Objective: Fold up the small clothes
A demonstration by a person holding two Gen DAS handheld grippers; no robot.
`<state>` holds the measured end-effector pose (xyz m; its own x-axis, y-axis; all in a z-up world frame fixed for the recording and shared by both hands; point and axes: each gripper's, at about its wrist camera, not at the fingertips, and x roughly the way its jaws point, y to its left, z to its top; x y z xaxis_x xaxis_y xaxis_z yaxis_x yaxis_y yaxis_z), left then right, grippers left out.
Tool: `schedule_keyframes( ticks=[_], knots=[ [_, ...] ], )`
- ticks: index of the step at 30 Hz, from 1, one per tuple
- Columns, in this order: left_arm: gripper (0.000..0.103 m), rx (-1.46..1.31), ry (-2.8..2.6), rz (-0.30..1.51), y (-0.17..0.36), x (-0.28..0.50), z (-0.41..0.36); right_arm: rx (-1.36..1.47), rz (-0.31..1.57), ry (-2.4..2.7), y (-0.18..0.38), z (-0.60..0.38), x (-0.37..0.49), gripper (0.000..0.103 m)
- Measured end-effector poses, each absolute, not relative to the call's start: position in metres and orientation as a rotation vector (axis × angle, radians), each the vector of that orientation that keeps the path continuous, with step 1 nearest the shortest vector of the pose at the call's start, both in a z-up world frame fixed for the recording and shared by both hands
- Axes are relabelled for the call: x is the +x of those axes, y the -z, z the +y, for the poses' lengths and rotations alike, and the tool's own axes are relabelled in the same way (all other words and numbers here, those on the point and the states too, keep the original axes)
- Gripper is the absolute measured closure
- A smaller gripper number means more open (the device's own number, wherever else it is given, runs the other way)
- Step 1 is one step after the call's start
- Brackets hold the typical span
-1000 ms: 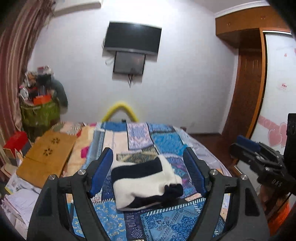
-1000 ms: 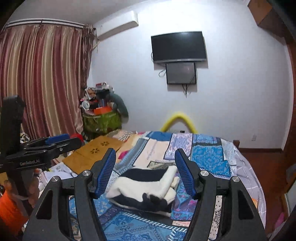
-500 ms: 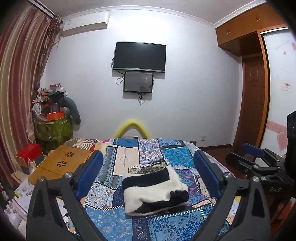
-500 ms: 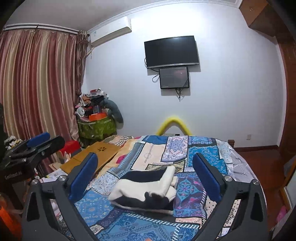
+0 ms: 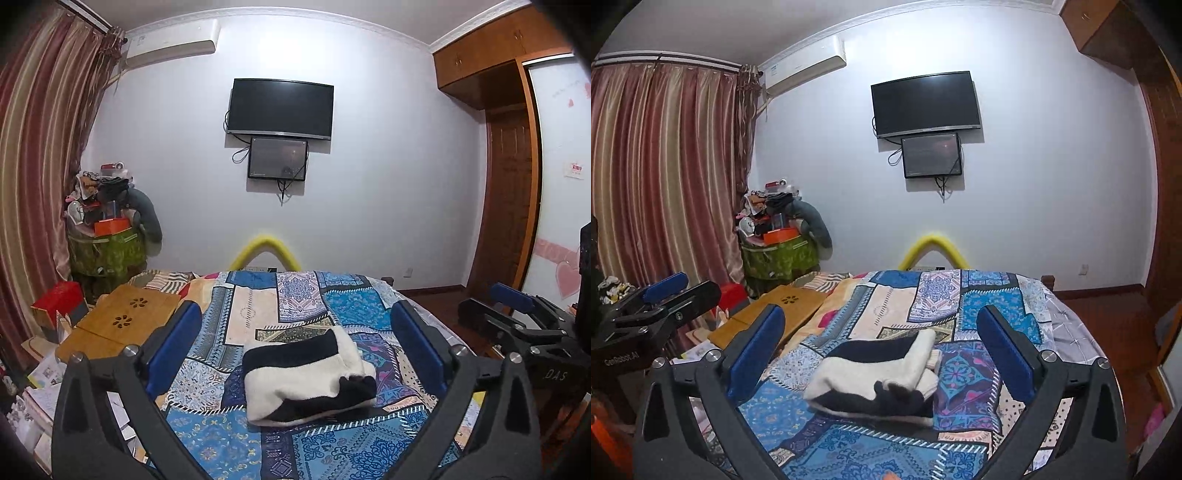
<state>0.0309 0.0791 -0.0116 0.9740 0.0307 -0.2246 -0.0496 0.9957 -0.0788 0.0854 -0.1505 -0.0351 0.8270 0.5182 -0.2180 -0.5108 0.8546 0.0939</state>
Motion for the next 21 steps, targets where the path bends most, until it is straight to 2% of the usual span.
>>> schedule_keyframes(
  ticks=[21],
  knots=[
    [0.0, -0.098, -0.037, 0.237, 0.014, 0.0343, 0.0793, 0.048, 0.251, -0.54, 0.0362, -0.1549, 0.0863, 0.0]
  ],
)
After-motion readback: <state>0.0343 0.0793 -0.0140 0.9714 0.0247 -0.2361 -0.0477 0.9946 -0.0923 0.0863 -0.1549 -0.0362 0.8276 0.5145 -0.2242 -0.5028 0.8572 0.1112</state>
